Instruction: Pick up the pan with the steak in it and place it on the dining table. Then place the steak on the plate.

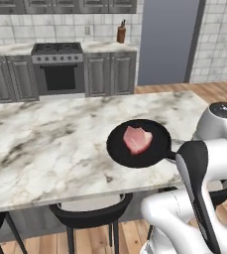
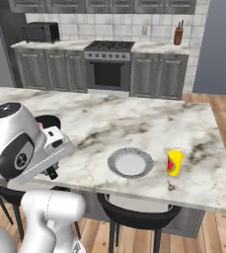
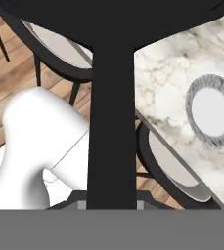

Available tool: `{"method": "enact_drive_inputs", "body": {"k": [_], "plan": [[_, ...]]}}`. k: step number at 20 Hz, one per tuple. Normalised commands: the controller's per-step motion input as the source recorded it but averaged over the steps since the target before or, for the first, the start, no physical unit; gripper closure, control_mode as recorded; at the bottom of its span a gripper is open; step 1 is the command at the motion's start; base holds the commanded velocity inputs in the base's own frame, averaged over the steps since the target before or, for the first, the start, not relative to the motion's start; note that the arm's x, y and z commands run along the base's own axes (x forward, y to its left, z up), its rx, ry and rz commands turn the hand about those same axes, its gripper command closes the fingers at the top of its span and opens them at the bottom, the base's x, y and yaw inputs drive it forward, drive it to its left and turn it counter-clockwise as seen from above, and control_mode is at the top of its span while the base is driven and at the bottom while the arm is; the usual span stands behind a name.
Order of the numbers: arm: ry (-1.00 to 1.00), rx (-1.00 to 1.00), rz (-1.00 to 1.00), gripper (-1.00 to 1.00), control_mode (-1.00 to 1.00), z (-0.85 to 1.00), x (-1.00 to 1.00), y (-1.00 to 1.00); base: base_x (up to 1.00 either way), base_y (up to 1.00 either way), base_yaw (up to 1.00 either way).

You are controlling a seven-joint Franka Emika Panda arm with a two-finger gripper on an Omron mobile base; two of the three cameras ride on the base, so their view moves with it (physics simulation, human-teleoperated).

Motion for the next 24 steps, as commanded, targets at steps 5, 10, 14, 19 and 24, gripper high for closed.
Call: {"method": "enact_drive_inputs", "body": {"k": [5,10,14,19,24], "plan": [[0.0,0.0,0.01,1.0,-1.0,-0.06,0.41,-0.01,0.23,0.0,0.0],[-0.02,0.0,0.02,1.0,-1.0,-0.22,0.59,-0.08,0.0,0.0,0.0],[-0.01,0.0,0.0,1.0,-1.0,-0.27,0.55,-0.07,0.0,0.0,0.0],[0.0,0.0,0.0,1.0,-1.0,-0.24,0.52,0.01,0.0,0.0,0.0],[0.1,0.03,0.0,1.0,-1.0,-0.23,0.14,0.01,0.0,0.0,0.0]]}}
